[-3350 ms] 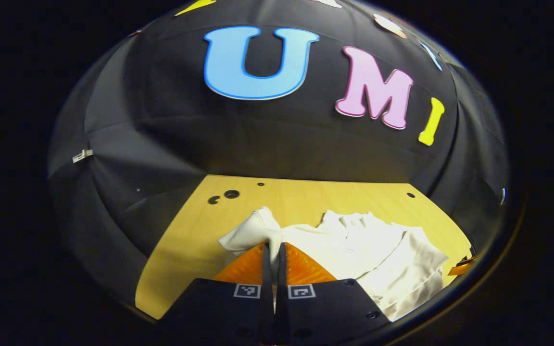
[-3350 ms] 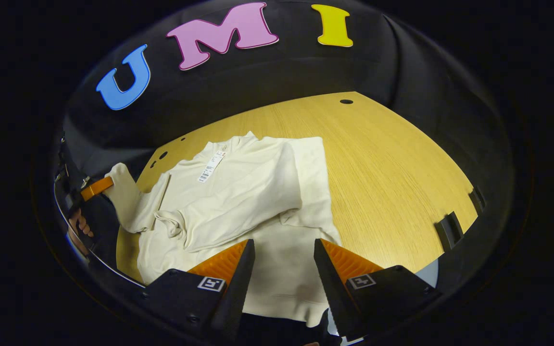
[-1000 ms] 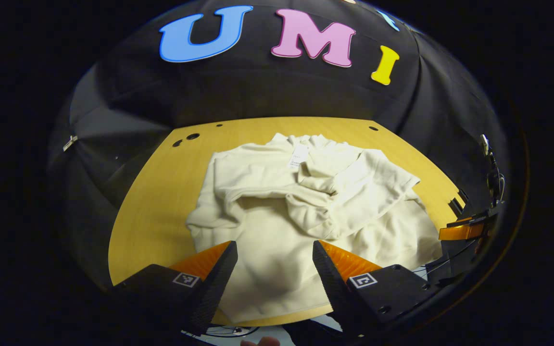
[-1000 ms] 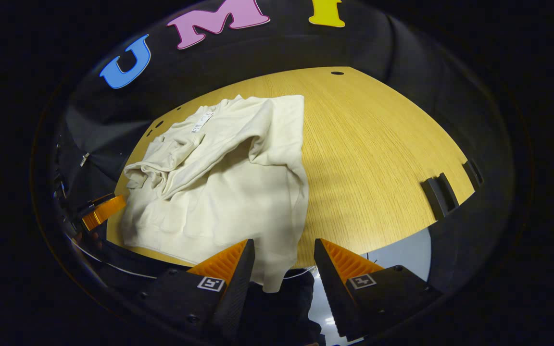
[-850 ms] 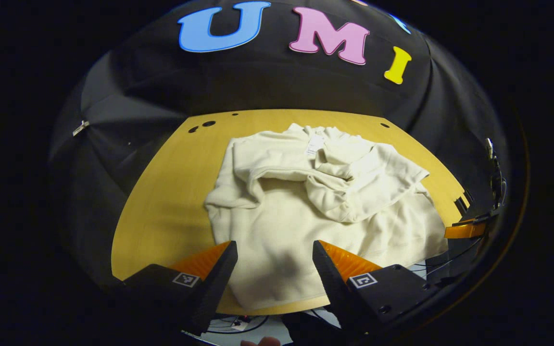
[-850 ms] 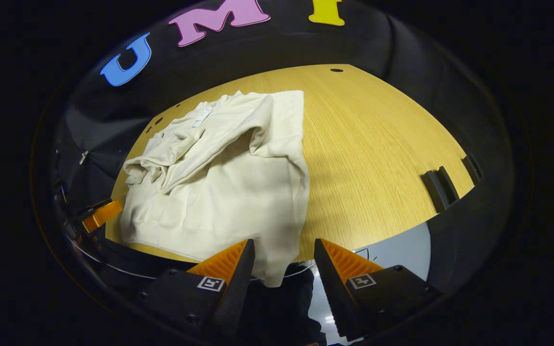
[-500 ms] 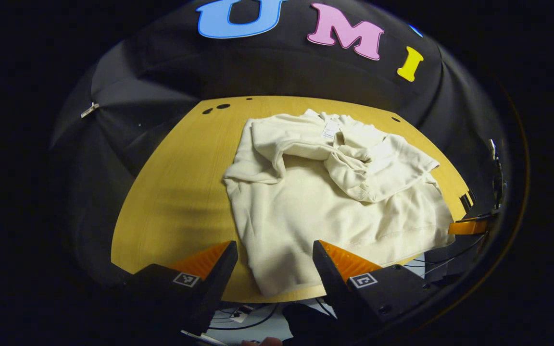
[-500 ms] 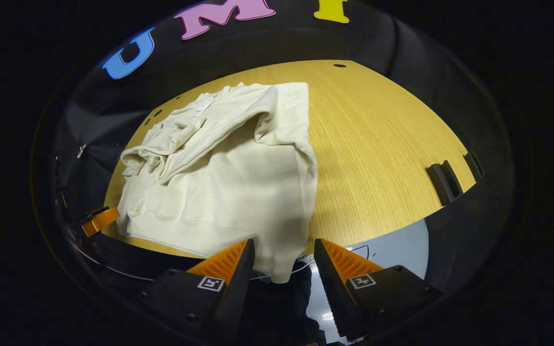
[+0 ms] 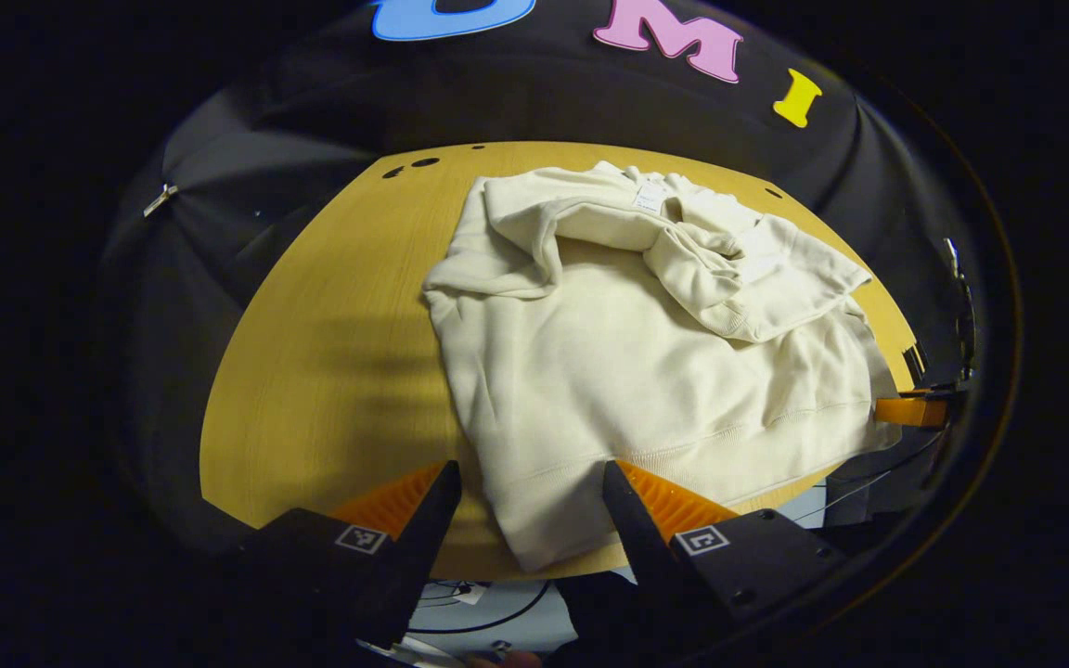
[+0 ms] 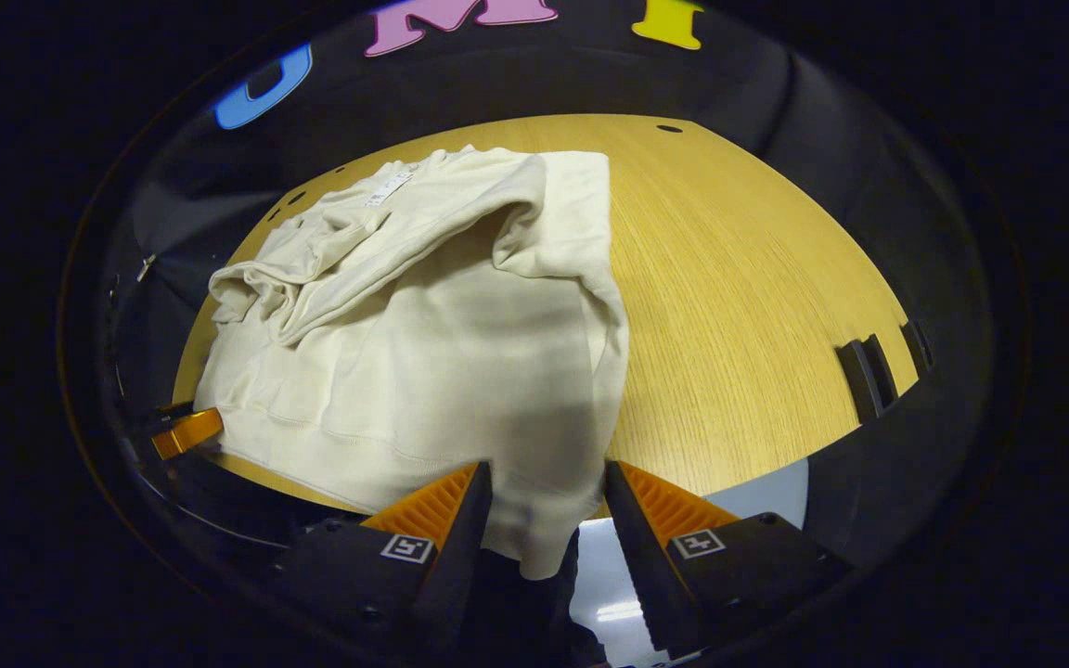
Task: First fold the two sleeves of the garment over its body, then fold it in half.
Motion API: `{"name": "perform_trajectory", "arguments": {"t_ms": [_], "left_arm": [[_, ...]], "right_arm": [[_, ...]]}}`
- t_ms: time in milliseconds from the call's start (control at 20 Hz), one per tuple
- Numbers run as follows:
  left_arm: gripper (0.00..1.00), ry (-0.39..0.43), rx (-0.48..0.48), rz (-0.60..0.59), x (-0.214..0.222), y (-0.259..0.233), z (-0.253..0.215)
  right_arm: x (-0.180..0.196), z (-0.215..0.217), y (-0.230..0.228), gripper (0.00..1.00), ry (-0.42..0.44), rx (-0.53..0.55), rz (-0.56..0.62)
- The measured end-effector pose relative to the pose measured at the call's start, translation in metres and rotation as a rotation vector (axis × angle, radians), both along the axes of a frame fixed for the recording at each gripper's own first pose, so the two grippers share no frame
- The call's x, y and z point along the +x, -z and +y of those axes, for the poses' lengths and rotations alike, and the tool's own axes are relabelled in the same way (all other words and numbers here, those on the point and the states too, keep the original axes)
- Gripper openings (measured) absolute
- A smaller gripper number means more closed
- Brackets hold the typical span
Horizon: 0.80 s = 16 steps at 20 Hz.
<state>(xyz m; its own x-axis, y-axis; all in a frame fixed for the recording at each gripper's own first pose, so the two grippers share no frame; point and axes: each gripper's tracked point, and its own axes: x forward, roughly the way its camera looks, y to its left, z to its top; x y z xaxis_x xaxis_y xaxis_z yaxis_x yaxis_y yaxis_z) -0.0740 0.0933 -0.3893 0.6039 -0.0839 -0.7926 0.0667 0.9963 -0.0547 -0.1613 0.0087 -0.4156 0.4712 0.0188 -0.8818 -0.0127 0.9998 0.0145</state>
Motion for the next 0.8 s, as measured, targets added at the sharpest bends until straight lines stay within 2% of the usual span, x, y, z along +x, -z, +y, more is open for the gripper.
{"name": "perform_trajectory", "arguments": {"t_ms": [50, 150, 200, 250, 300, 350, 400, 450, 650, 800], "left_arm": [[0.98, 0.018, 0.006, -0.010, 0.003, -0.001, -0.003], [0.91, 0.027, 0.002, -0.010, 0.008, 0.001, -0.007], [0.92, 0.043, -0.005, -0.008, 0.010, -0.001, -0.010], [0.82, 0.076, -0.014, -0.008, 0.013, 0.001, -0.015], [0.67, 0.098, -0.034, -0.007, 0.017, -0.001, -0.021], [0.45, 0.095, -0.059, -0.002, 0.023, -0.002, -0.025], [0.24, 0.078, -0.085, 0.005, 0.028, -0.004, -0.027], [0.13, 0.060, -0.104, 0.021, 0.027, -0.004, -0.025], [0.07, 0.044, -0.101, 0.033, 0.016, -0.013, -0.019], [0.07, 0.026, -0.158, 0.016, 0.012, -0.036, -0.018]], "right_arm": [[0.001, 0.003, 0.004, 0.77, -0.030, -0.012, 0.004], [0.003, 0.012, 0.004, 0.78, -0.088, -0.010, -0.003], [0.005, 0.015, 0.003, 0.70, -0.104, 0.000, -0.009], [0.004, 0.019, 0.004, 0.65, -0.110, 0.017, -0.002], [0.005, 0.025, 0.003, 0.59, -0.116, 0.050, 0.004], [0.006, 0.030, 0.003, 0.30, -0.105, 0.072, 0.018], [0.006, 0.033, 0.004, 0.16, -0.112, 0.082, 0.033], [0.007, 0.031, 0.005, 0.13, -0.112, 0.086, 0.039], [0.003, 0.032, -0.014, 0.11, -0.071, 0.143, 0.016], [0.009, 0.032, -0.045, 0.11, -0.012, 0.217, -0.035]]}}
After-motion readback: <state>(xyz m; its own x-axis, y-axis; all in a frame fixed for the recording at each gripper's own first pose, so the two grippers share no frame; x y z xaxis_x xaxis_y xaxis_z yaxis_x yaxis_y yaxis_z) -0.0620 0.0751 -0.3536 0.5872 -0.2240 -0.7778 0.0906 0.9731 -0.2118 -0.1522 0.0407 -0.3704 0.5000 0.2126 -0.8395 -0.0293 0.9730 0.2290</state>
